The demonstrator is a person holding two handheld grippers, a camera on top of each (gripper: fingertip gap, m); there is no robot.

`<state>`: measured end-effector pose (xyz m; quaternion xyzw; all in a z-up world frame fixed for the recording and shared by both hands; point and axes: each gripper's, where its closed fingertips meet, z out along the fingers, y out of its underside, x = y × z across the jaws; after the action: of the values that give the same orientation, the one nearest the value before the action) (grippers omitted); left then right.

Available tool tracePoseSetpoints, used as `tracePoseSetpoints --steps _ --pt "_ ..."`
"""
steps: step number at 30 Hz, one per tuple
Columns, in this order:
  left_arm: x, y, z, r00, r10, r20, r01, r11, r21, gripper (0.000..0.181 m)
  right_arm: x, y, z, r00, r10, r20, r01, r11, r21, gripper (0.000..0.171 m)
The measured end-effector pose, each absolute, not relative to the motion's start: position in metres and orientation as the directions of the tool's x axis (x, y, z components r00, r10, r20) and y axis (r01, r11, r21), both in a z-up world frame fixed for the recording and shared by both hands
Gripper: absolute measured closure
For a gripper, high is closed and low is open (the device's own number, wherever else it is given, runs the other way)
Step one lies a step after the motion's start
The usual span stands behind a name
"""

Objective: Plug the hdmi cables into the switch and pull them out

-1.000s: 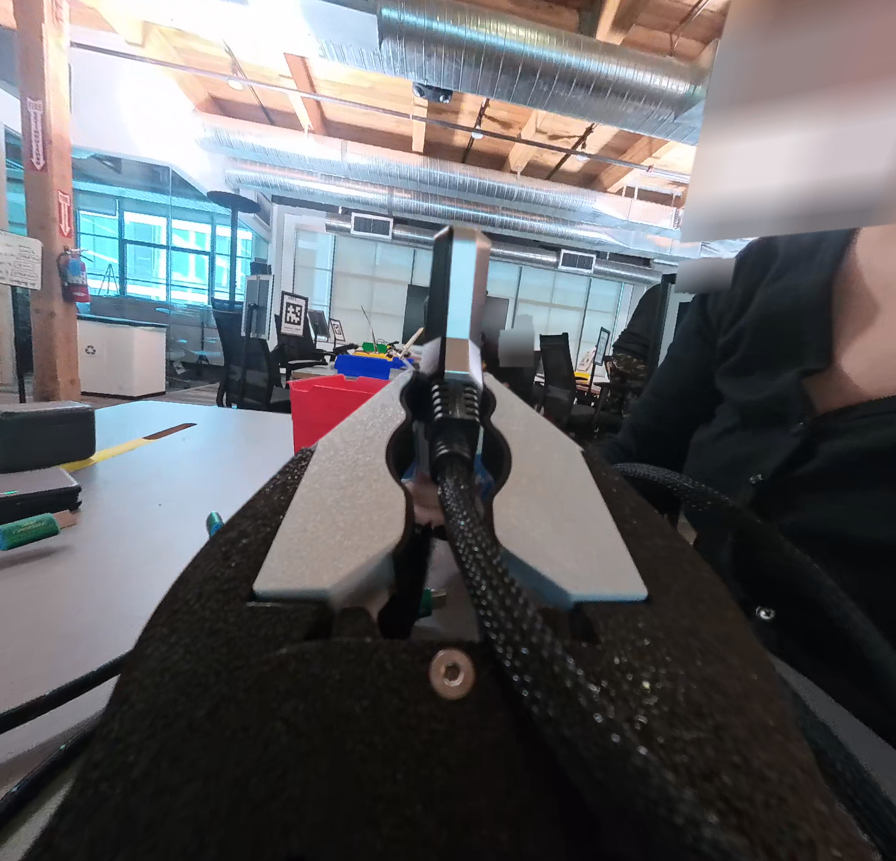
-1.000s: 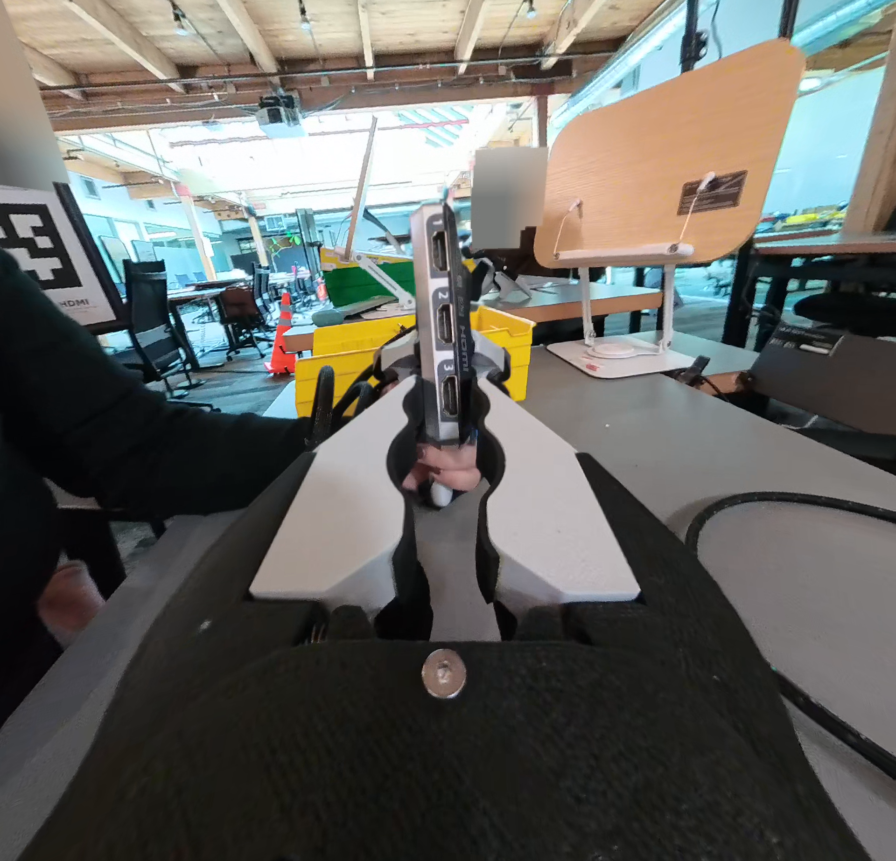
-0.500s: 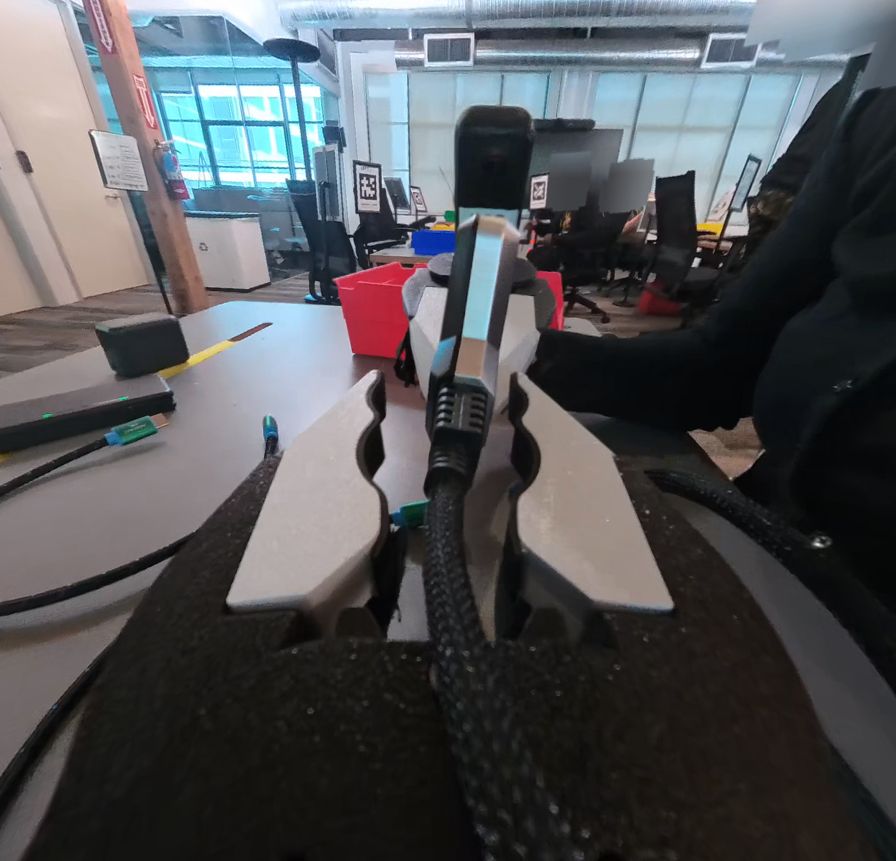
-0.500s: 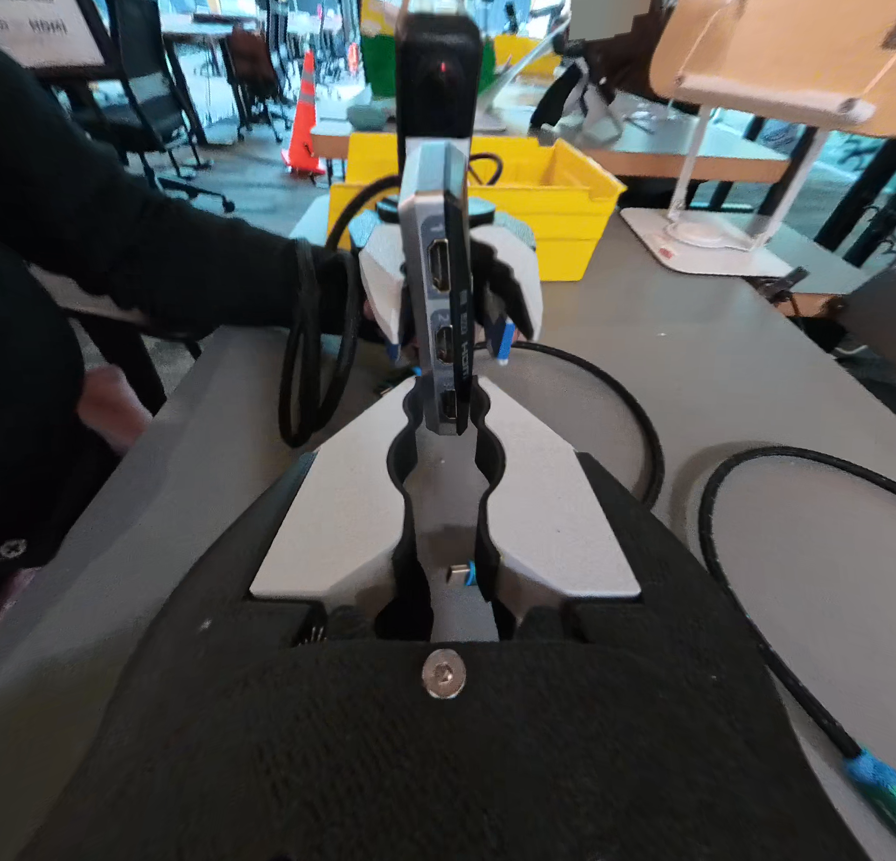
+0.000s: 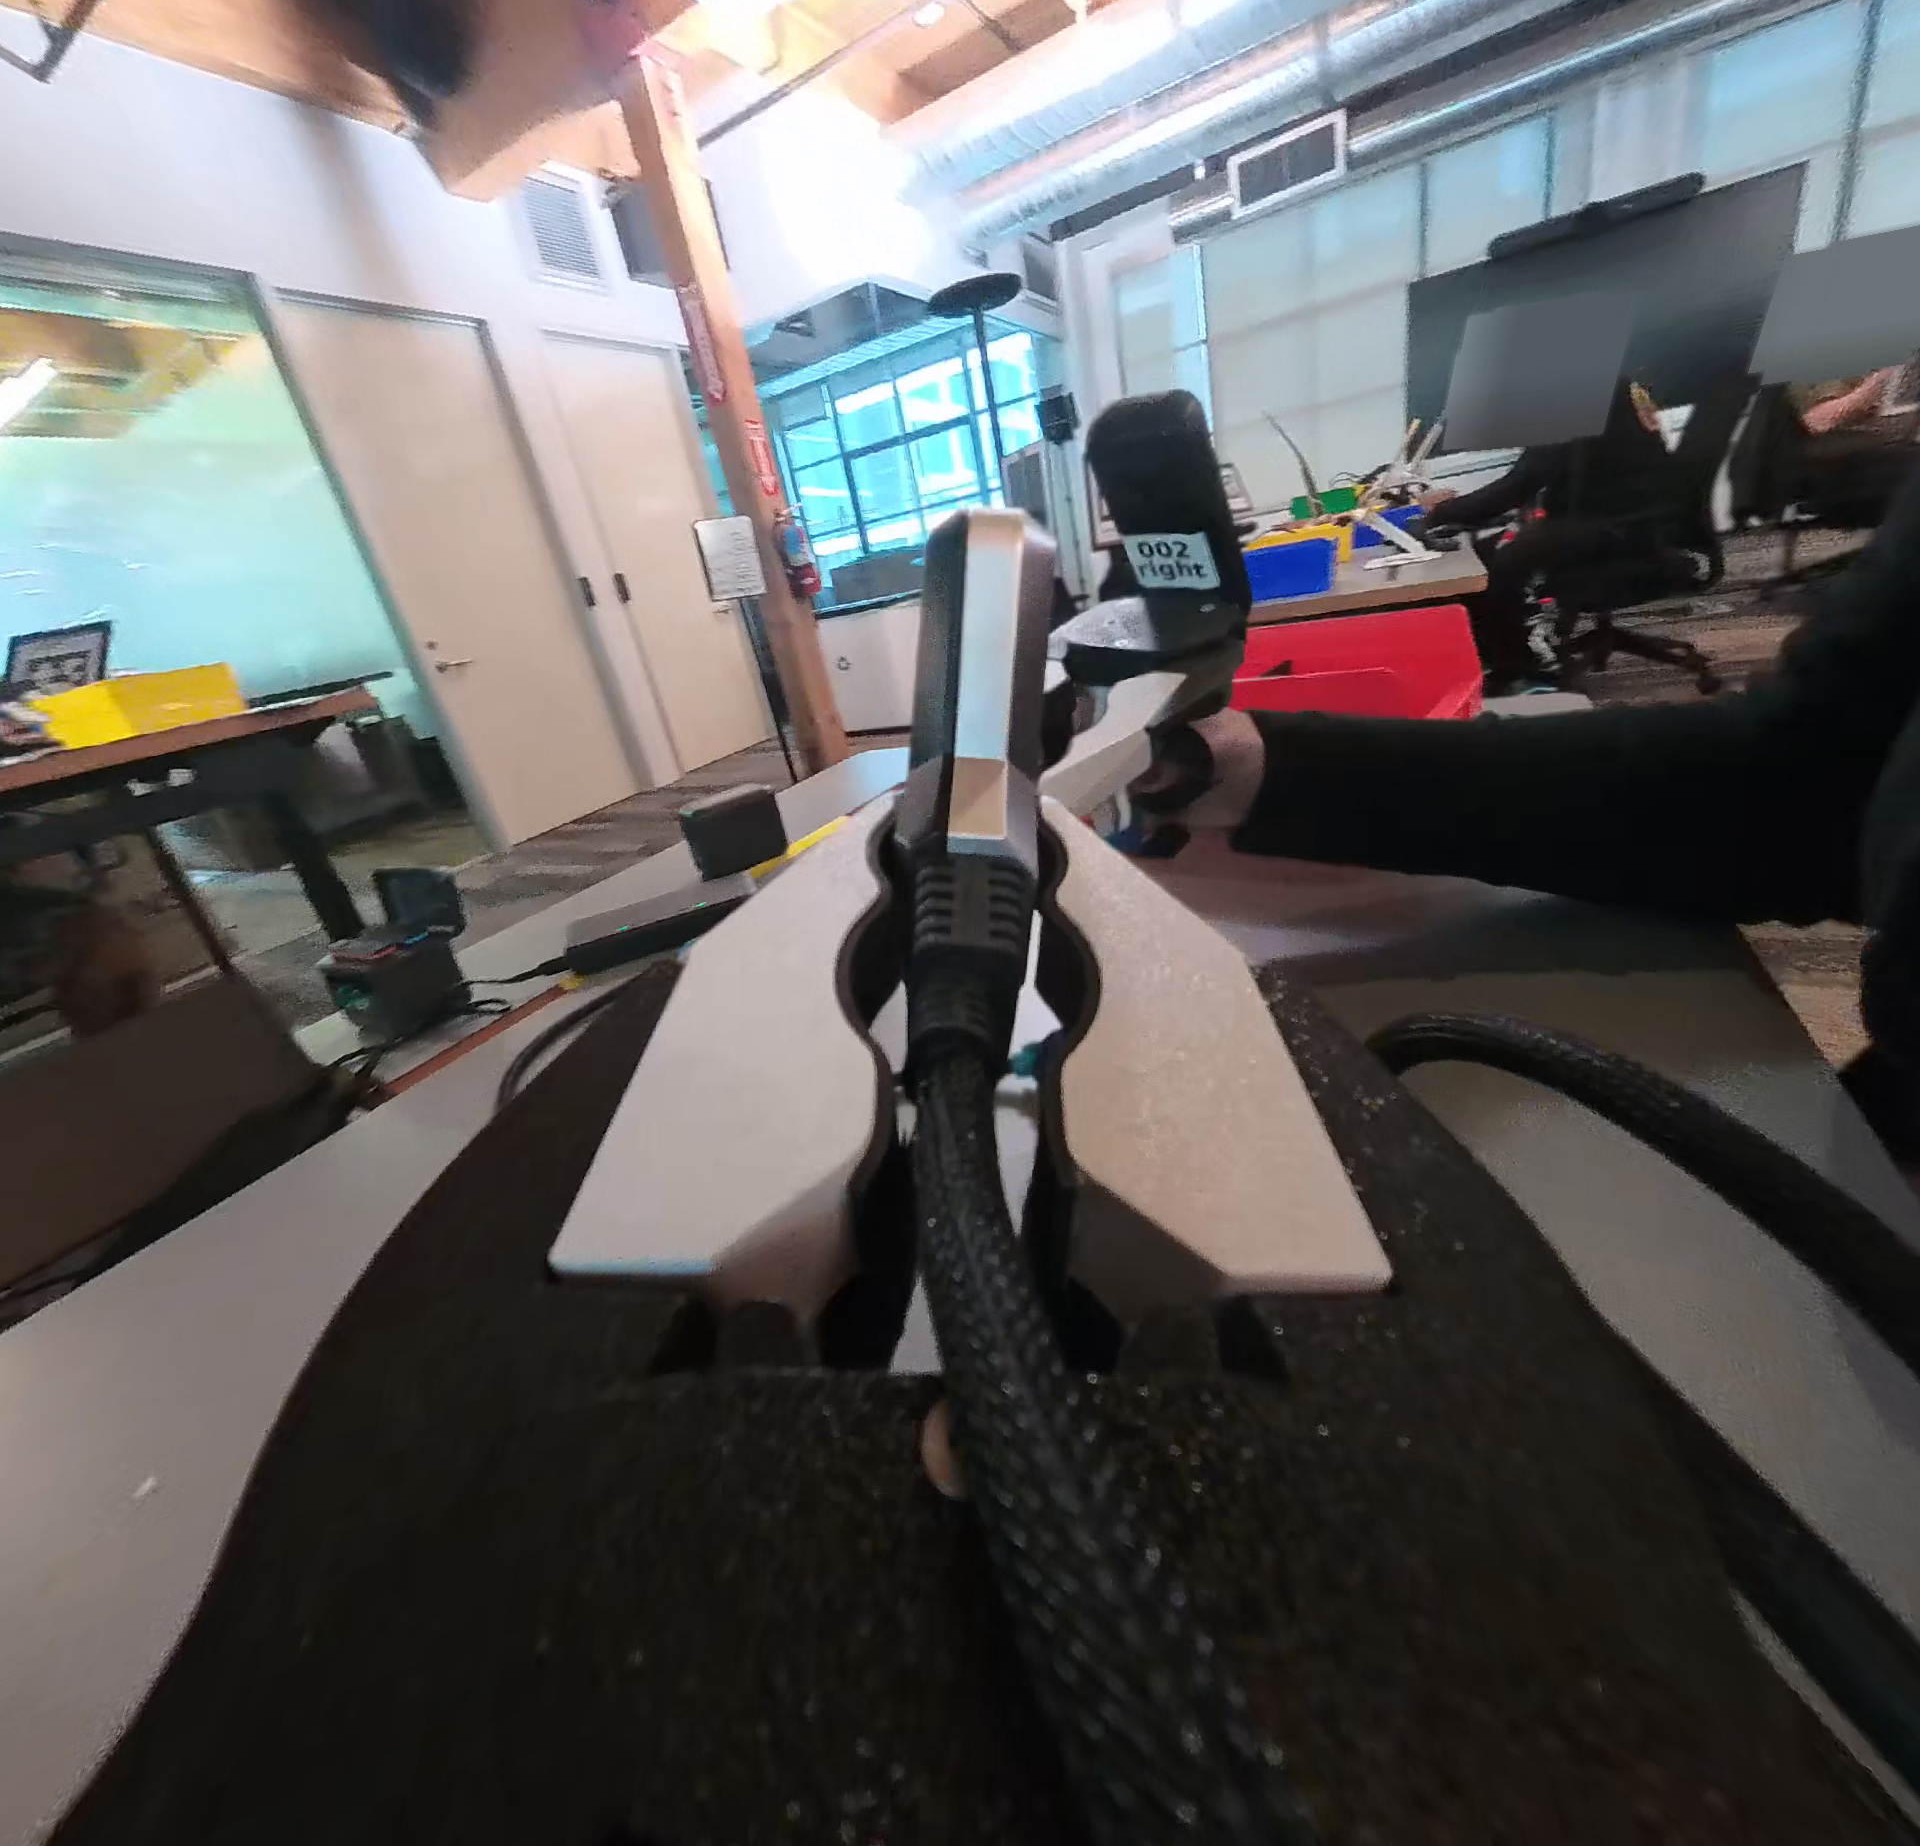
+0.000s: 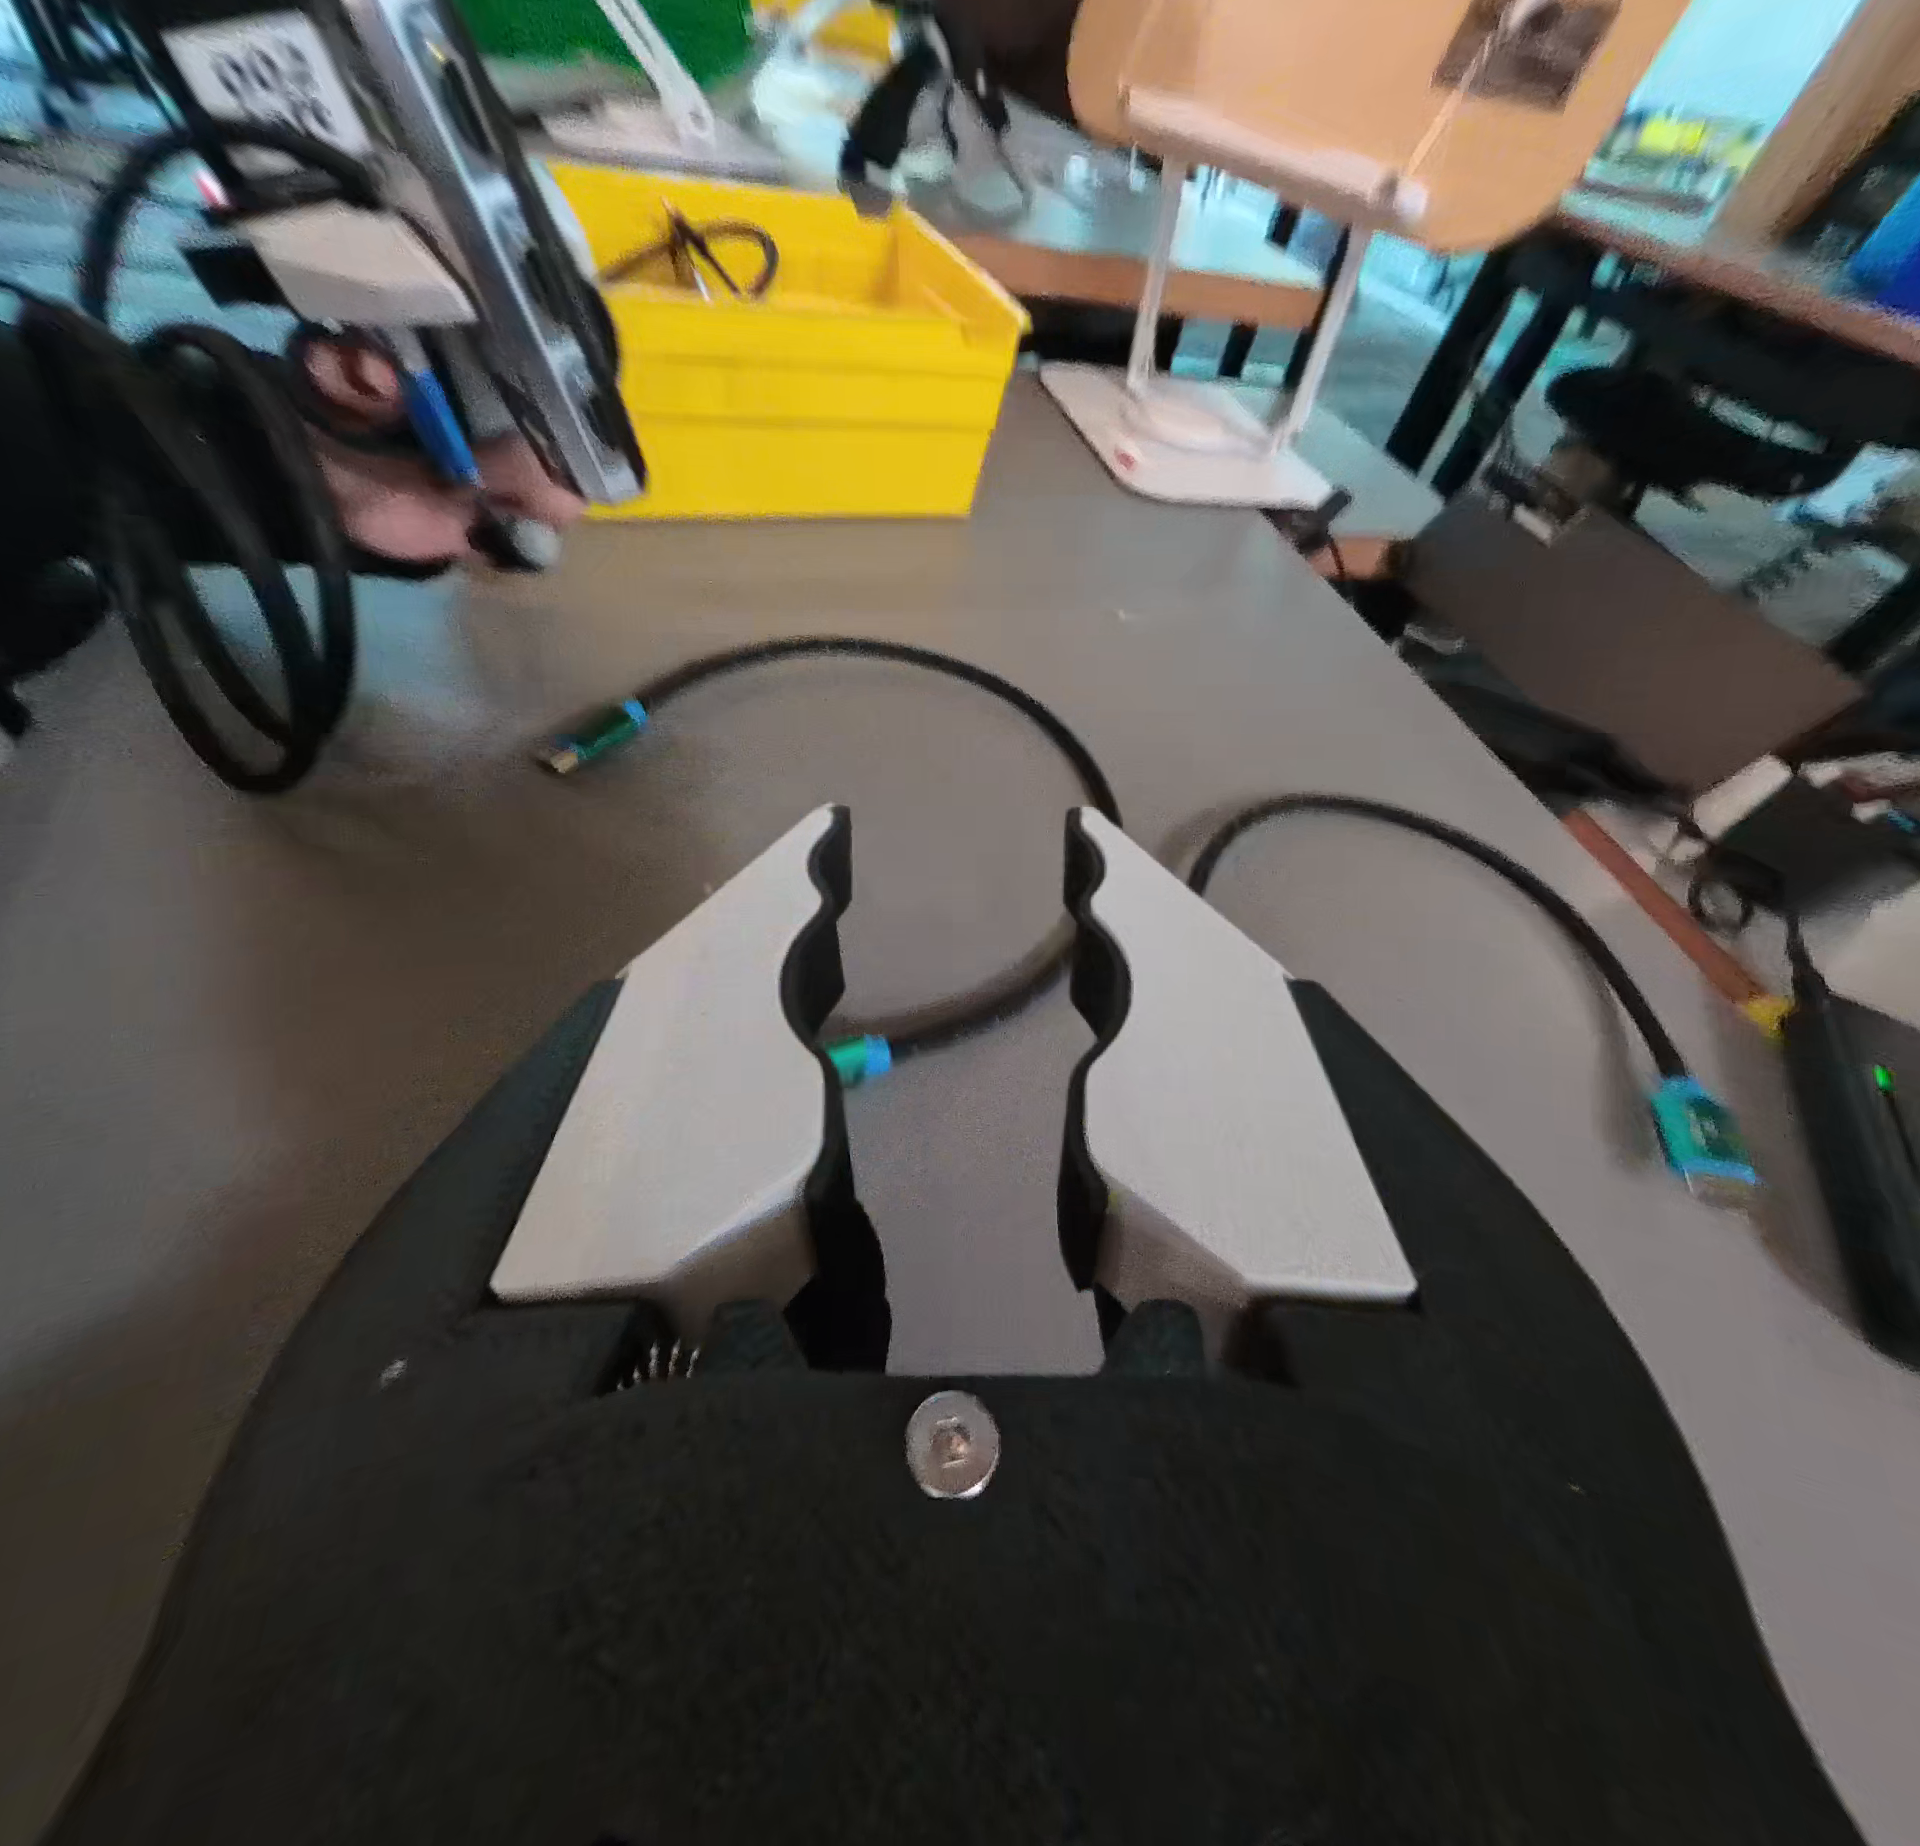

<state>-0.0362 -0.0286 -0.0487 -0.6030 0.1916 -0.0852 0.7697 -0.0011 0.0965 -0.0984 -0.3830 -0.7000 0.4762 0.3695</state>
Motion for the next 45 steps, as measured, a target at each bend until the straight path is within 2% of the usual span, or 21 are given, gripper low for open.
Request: tracePoseSetpoints --steps 2,4,6,9,11,15,18,21,25,30,37,45 --pt "-0.044 -0.036 -0.052 0.928 -0.325 -0.183 -0.100 0.254 -0.962 0.161 0.002 0.094 -0.108 -0.493 0.865 0.094 0.266 0.252 -0.930 0.135" --pt "-0.048 -0.042 -0.052 0.934 -0.322 -0.155 -0.068 0.263 -0.962 0.162 0.003 0.083 -0.120 -0.557 0.824 0.100 0.329 0.330 -0.884 0.136" --pt "-0.049 -0.046 -0.052 0.933 -0.337 -0.126 -0.035 0.266 -0.963 0.162 0.003 0.072 -0.135 -0.624 0.764 0.165 0.368 0.473 -0.800 0.136" --pt "-0.050 -0.048 -0.056 0.926 -0.358 -0.122 -0.031 0.249 -0.968 0.161 0.002 0.076 -0.154 -0.701 0.658 0.276 0.398 0.682 -0.614 0.138" --pt "-0.051 -0.048 -0.058 0.925 -0.358 -0.127 -0.039 0.245 -0.969 0.161 -0.001 0.078 -0.157 -0.746 0.593 0.303 0.381 0.753 -0.536 0.139" --pt "-0.055 -0.050 -0.053 0.931 -0.338 -0.136 -0.043 0.268 -0.962 0.162 -0.009 0.036 -0.154 -0.854 0.451 0.259 0.242 0.785 -0.571 0.138" --pt "-0.058 -0.054 -0.048 0.933 -0.328 -0.148 -0.046 0.299 -0.953 0.162 -0.022 0.000 -0.155 -0.894 0.358 0.271 0.129 0.782 -0.609 0.128" --pt "-0.054 -0.063 -0.038 0.923 -0.352 -0.159 -0.030 0.346 -0.938 0.162 -0.036 -0.034 -0.156 -0.925 0.312 0.216 0.090 0.733 -0.674 0.114" --pt "-0.052 -0.072 -0.026 0.914 -0.353 -0.198 -0.051 0.386 -0.921 0.162 -0.057 -0.061 -0.175 -0.939 0.344 0.028 0.228 0.678 -0.699 0.114" --pt "-0.055 -0.076 -0.021 0.920 -0.333 -0.207 -0.061 0.399 -0.915 0.162 -0.070 -0.078 -0.183 -0.923 0.375 -0.089 0.318 0.610 -0.726 0.115" --pt "-0.056 -0.076 -0.022 0.920 -0.331 -0.209 -0.062 0.402 -0.913 0.161 -0.070 -0.066 -0.198 -0.900 0.434 0.046 0.314 0.717 -0.623 0.126" --pt "-0.052 -0.079 -0.016 0.911 -0.366 -0.190 -0.017 0.427 -0.904 0.161 -0.047 -0.035 -0.197 -0.849 0.521 0.093 0.370 0.710 -0.599 0.139"
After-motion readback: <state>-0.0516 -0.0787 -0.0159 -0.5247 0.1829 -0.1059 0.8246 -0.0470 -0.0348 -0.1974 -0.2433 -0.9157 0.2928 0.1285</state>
